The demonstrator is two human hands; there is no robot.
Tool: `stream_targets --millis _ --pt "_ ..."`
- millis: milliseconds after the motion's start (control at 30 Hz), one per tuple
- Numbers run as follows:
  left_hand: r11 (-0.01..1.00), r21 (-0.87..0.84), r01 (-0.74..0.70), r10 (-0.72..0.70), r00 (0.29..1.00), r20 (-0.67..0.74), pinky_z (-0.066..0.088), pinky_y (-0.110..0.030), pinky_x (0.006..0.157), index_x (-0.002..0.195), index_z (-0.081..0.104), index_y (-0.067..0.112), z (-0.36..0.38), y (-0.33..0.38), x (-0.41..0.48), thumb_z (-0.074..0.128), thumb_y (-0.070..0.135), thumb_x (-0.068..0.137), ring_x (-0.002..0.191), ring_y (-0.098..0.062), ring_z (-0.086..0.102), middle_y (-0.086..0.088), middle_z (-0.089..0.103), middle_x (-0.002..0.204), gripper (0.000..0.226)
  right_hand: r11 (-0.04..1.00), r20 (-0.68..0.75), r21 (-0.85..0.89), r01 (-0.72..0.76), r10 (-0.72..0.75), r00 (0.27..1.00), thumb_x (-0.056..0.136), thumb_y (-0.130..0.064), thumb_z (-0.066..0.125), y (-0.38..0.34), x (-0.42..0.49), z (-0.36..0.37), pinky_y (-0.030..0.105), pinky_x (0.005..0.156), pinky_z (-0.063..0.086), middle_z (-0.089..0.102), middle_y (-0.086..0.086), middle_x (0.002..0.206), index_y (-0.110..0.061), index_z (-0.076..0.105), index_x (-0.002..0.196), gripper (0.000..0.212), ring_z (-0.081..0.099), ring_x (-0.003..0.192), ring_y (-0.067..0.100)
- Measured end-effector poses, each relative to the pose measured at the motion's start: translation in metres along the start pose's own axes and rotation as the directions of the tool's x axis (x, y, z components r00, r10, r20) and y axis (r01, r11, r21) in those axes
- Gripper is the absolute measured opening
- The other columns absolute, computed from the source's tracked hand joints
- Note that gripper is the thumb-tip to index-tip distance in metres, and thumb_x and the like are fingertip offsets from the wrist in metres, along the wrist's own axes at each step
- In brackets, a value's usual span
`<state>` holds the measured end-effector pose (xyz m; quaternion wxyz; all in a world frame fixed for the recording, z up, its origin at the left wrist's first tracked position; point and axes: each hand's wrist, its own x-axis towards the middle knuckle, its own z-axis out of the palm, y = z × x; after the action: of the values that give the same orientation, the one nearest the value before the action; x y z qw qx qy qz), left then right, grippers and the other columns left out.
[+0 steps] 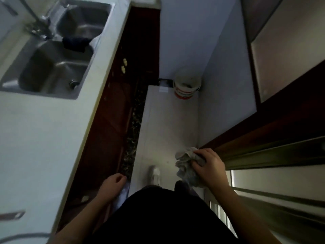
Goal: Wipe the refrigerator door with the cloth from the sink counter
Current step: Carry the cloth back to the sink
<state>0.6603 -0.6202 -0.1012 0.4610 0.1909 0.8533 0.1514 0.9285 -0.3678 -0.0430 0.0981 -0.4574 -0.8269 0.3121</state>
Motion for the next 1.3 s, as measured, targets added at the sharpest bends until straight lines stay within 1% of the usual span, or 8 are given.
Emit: stream_targets --millis 200,333,533,733,900,1000,1233,1300 --pt "0.980 0.092 -0.178 0.172 0.983 0.071 0.053 -0.036 0.085 0.100 0.070 0.023 -0.064 0.140 0.086 0.053 0.036 0.100 0.088 -0.015 0.067 0.001 0.072 0.095 0.021 0.991 -0.097 0.015 -0.132 0.133 0.986 0.078 -0.021 0.083 -0.004 0.091 -0.030 0.028 0.081 0.047 0.067 -0.003 0.103 -0.020 0.075 0.112 0.035 0.064 0.095 0.021" --pt "0.977 0.067 -0.200 0.197 0.979 0.047 0.054 -0.038 0.084 0.102 0.069 0.021 -0.093 0.196 0.135 0.052 0.037 0.101 0.088 -0.020 0.068 -0.003 0.072 0.093 0.023 0.988 -0.041 0.029 -0.150 0.151 0.988 0.079 -0.020 0.083 0.001 0.165 -0.031 0.024 0.081 0.040 0.067 -0.002 0.105 -0.019 0.074 0.113 0.036 0.064 0.095 0.019" --pt "0.998 0.048 -0.051 0.054 0.997 -0.062 0.053 -0.038 0.085 0.100 0.071 0.013 -0.125 0.216 0.191 0.058 0.030 0.098 0.091 -0.022 0.068 -0.006 0.073 0.096 0.021 0.998 0.086 0.063 0.004 -0.009 0.996 0.078 -0.020 0.083 -0.009 0.310 -0.016 0.033 0.083 0.052 0.068 0.002 0.101 -0.016 0.075 0.105 0.028 0.066 0.093 0.024" --pt "0.992 -0.093 0.088 -0.104 0.976 -0.192 0.048 -0.036 0.080 0.091 0.071 0.019 -0.152 0.222 0.210 0.059 0.026 0.098 0.090 -0.019 0.067 -0.003 0.073 0.091 0.015 0.978 0.215 0.109 0.180 -0.200 0.956 0.086 -0.022 0.078 -0.057 0.441 -0.014 0.030 0.078 0.046 0.066 0.002 0.106 -0.016 0.074 0.110 0.025 0.063 0.094 0.019" --pt "0.973 -0.172 0.156 -0.193 0.955 -0.226 0.045 -0.037 0.076 0.081 0.068 0.019 -0.187 0.236 0.243 0.058 0.020 0.099 0.084 -0.020 0.065 -0.006 0.072 0.086 0.020 0.960 0.213 0.131 0.249 -0.272 0.938 0.086 -0.019 0.079 -0.089 0.524 -0.015 0.022 0.072 0.041 0.065 0.002 0.104 -0.014 0.073 0.110 0.025 0.056 0.089 0.012" --pt "0.971 -0.185 0.151 -0.190 0.957 -0.218 0.043 -0.036 0.076 0.085 0.069 0.015 -0.215 0.255 0.286 0.058 0.017 0.099 0.085 -0.021 0.063 -0.008 0.071 0.087 0.018 0.964 0.218 0.129 0.234 -0.258 0.941 0.088 -0.020 0.078 -0.096 0.570 -0.013 0.012 0.073 0.037 0.064 0.000 0.104 -0.014 0.072 0.111 0.025 0.054 0.089 0.010" --pt "0.997 -0.078 -0.010 -0.001 0.990 -0.139 0.049 -0.036 0.082 0.078 0.066 0.025 -0.297 0.350 0.410 0.058 0.032 0.095 0.090 -0.022 0.068 -0.001 0.072 0.087 0.021 0.994 0.078 0.089 0.071 -0.078 0.994 0.083 -0.017 0.081 -0.105 0.659 -0.030 0.026 0.081 0.043 0.068 0.002 0.105 -0.014 0.074 0.109 0.027 0.061 0.093 0.014" --pt "0.998 -0.002 -0.061 0.060 0.995 -0.085 0.049 -0.034 0.084 0.088 0.069 0.024 -0.320 0.385 0.441 0.058 0.031 0.097 0.095 -0.022 0.067 -0.002 0.071 0.094 0.016 0.996 0.045 0.085 0.018 -0.022 0.999 0.082 -0.017 0.082 -0.109 0.680 -0.035 0.024 0.082 0.043 0.069 0.001 0.107 -0.014 0.074 0.110 0.029 0.062 0.093 0.014"
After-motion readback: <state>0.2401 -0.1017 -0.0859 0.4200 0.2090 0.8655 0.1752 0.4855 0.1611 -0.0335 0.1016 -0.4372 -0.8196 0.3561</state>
